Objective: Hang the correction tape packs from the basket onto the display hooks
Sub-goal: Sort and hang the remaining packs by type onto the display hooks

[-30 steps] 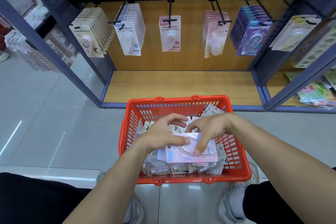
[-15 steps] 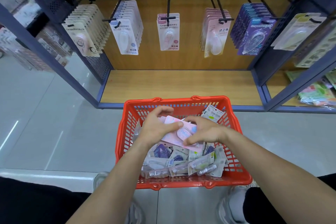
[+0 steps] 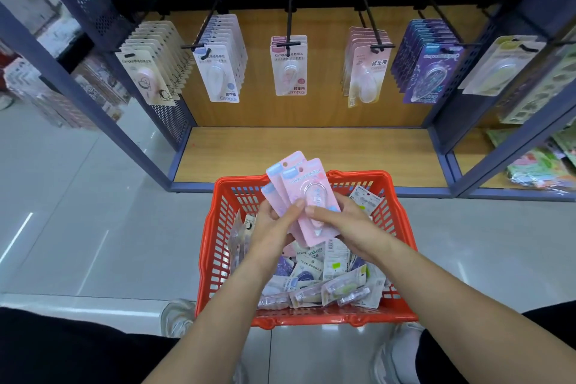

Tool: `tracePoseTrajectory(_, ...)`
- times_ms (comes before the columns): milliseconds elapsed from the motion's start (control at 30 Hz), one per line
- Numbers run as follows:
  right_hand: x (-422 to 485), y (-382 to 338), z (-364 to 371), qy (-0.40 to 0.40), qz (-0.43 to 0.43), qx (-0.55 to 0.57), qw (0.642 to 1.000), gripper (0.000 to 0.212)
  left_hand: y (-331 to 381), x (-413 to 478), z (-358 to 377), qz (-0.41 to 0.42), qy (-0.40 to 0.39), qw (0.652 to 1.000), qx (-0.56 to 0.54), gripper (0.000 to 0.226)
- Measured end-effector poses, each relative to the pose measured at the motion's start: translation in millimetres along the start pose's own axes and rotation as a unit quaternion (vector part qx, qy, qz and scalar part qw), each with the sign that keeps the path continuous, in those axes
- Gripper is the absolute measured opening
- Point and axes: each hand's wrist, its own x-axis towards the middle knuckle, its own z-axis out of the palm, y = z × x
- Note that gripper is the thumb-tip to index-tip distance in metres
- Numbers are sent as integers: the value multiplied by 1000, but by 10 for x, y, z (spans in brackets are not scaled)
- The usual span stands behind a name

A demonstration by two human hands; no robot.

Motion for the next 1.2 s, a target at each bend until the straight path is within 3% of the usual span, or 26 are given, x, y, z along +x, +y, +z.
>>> tracePoseTrajectory(167, -91, -67, 152, 38, -30, -31, 998, 30, 92, -53, -9, 11, 29, 999, -8, 65)
tracePoseTrajectory(367, -157, -131, 271, 128, -81, -68, 986, 34, 168, -66, -8, 30, 71, 997, 12, 81)
tracePoseTrajectory(667, -319, -428, 196, 187, -116, -12, 975, 28, 660, -123, 131, 97, 65, 992, 38, 62)
tracePoseTrajectory(1000, -632, -1378, 181, 196, -233, -19, 952, 12, 1471, -441, 391, 173, 31, 983, 60, 63)
tracePoseTrajectory(1200, -751, -2006, 266, 185, -226, 7, 956, 16, 2112, -671, 535, 192, 7, 980, 58, 65)
